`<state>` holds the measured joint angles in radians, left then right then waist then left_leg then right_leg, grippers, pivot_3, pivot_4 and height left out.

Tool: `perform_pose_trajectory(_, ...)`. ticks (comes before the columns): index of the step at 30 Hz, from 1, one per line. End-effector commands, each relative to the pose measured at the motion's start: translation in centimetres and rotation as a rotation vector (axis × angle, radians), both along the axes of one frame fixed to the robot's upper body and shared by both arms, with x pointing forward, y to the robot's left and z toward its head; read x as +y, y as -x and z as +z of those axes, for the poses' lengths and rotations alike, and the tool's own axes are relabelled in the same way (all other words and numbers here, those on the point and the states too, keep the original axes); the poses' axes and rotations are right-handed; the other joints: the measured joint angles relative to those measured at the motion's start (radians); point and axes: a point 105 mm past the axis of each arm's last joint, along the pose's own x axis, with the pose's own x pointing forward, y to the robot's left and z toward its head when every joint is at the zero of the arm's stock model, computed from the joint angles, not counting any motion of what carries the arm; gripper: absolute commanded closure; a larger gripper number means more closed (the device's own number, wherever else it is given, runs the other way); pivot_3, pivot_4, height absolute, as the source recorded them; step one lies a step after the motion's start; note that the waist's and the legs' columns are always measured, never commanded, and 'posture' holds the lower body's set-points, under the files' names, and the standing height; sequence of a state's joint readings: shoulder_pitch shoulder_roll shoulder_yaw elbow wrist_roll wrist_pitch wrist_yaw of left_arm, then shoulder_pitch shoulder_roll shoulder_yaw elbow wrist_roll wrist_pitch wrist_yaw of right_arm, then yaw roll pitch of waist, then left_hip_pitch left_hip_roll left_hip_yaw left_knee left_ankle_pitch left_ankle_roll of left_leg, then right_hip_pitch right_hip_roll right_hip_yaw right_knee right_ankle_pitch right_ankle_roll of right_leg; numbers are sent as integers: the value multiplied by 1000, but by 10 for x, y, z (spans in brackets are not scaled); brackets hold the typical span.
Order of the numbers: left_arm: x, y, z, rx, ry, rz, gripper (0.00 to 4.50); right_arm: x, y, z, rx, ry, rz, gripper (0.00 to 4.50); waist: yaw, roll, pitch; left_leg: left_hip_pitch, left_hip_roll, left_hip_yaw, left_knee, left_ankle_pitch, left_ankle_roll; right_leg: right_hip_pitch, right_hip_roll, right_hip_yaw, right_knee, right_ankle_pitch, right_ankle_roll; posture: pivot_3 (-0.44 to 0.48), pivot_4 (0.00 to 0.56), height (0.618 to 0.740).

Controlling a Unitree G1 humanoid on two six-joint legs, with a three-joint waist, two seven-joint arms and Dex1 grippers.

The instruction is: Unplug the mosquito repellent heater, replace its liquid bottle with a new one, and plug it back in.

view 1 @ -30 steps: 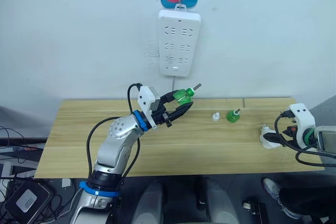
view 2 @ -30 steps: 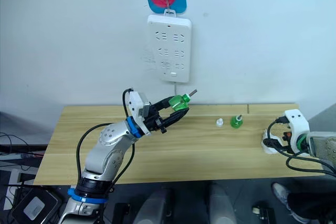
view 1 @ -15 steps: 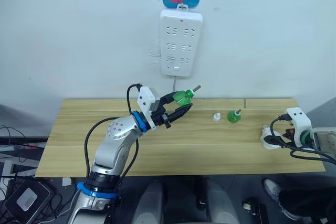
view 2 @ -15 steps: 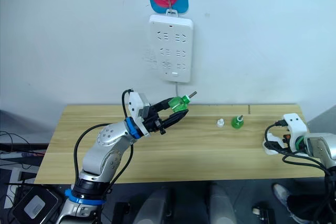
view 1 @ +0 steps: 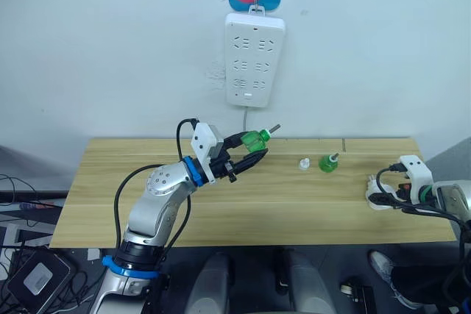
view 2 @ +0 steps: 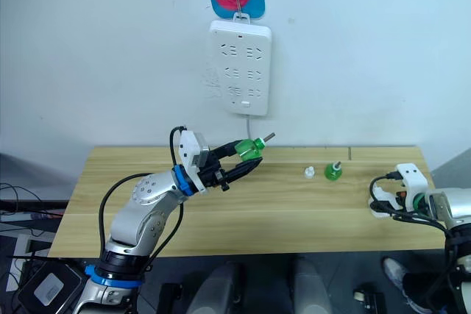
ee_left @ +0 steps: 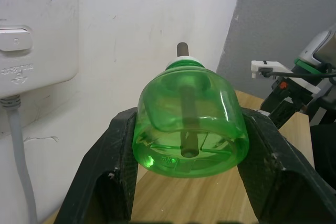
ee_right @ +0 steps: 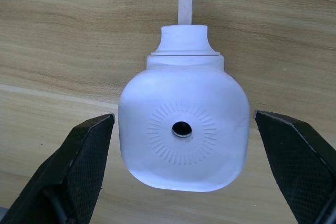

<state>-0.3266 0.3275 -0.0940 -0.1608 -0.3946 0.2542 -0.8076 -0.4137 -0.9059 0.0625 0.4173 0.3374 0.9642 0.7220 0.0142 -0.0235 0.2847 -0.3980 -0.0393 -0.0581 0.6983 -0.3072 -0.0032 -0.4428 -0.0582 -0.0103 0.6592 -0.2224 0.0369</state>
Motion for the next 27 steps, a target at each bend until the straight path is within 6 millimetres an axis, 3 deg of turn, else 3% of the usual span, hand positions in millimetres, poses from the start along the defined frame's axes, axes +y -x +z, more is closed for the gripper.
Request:
perform_pose_trajectory(1, -5, 9, 13, -54, 18, -36, 2232, -2, -3, 4, -20, 12, 14, 44, 0, 0, 0, 0, 0, 0, 0, 0, 0, 0, 0, 0, 0, 0, 0, 77, 309, 740)
perform_pose_trajectory(5, -5, 9, 13, -53, 14, -40, 2232, -4, -3, 3, -21, 19, 20, 44, 0, 0, 0, 0, 0, -1, 0, 0, 0, 0, 0, 0, 0, 0, 0, 77, 309, 740)
perform_pose_trajectory(11, -7, 11, 12, -46, 10, -52, 2232, -7, -3, 5, -28, 4, 17, 1533, -2, -1, 1, 2, 0, -1, 0, 0, 0, 2, -1, 0, -1, 0, 0, 76, 311, 740)
perform_pose_trajectory(16, -6, 18, 11, -20, -7, -110, 2232, -19, 2, 27, -60, 3, 74, 1535, 3, 2, 3, 1, 0, -1, 0, 0, 0, 2, -1, 0, -2, 0, 0, 86, 307, 740)
perform_pose_trajectory(18, -5, 21, 11, 5, -16, -151, 2232, -16, 8, 40, -46, -75, 94, 1535, 7, 4, 4, 0, -1, -1, 0, 0, 0, 1, -1, 0, -2, 0, 0, 86, 307, 740)
perform_pose_trajectory(19, -4, 23, 11, 28, -19, -178, 2232, -7, 12, 52, -43, -154, 141, 1535, 7, 4, 4, 0, -1, -1, 0, 0, 0, 1, -1, 0, -2, 0, 0, 83, 305, 740)
perform_pose_trajectory(21, 0, 30, 15, 102, -21, -276, 2232, 37, 18, 107, -96, -493, 274, 1535, 3, 7, 6, 0, -1, -1, -1, 0, 0, 1, -1, -1, -2, 0, 0, 65, 298, 740)
perform_pose_trajectory(23, 1, 34, 21, 163, -14, -357, 2232, 65, 26, 149, -122, -725, 349, 1535, -8, 7, 6, 1, 1, -1, -1, -1, 1, 2, 0, -1, -2, 0, 0, 48, 293, 740)
perform_pose_trajectory(27, -7, 36, 33, 221, 20, -460, 2232, 104, 34, 183, -107, -931, 463, 1535, -10, 5, 5, 1, 2, -4, 0, -2, 4, 4, 1, -2, -2, 0, 0, 34, 286, 740)
